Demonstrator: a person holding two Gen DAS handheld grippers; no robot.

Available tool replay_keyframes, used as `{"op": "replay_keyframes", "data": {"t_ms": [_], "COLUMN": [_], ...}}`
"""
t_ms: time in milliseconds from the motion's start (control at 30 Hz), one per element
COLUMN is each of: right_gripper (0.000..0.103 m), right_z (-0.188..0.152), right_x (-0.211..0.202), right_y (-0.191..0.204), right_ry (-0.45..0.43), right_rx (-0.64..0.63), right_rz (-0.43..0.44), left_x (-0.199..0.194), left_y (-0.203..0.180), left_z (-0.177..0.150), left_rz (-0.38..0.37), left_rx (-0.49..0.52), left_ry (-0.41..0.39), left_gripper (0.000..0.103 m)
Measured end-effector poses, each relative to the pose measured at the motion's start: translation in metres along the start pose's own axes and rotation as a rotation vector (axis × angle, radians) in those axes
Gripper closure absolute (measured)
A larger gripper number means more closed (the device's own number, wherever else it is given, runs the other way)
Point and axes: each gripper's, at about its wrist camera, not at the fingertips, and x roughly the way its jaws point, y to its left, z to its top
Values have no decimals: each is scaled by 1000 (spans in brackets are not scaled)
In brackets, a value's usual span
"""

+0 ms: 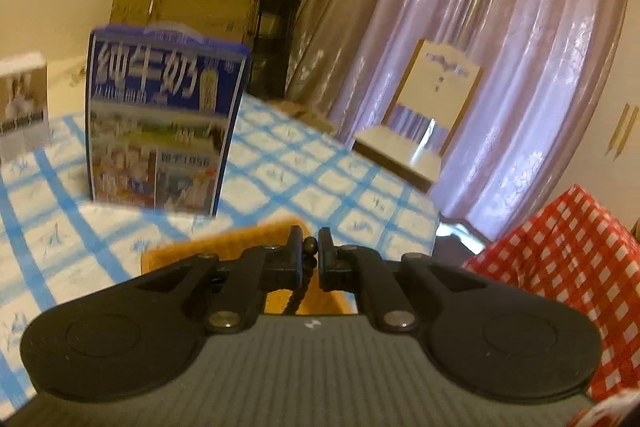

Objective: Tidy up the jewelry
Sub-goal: 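Lower the strand into the orange tray and open the left tool, then set the orange tray down on the table with the right tool and release it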

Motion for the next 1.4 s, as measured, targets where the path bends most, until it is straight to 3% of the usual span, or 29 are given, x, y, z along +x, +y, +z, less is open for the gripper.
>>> {"op": "replay_keyframes", "data": {"t_ms": [167,333,500,667,800,1033,1200,1400], "right_gripper": [96,96,96,96,96,96,96,95], "right_z": [0,-1,-2,-2,-3,-3,-5,0], "right_x": [0,1,2,3,7,29,53,69], "right_y": [0,0,0,2,2,1,-9,-25], "right_ry": [-2,1,2,3,7,26,73,113], "right_rx": [-2,0,-1,-4,-8,20,84,133], "right_rz": [2,1,0,-4,-9,18,57,82], "left_x": [33,52,53,50,44,15,-13,-49], "left_y": [25,43,44,37,36,54,74,90], "left_z": [-52,-77,-75,-74,-74,-82,-96,-112], "left_rz": [66,110,113,112,140,243,339,404], "left_rx": [-73,-92,-59,-22,11,24,-2,-55], "left_ry": [171,235,219,198,179,141,137,122], "left_gripper": [97,97,95,70,61,45,43,36]}}
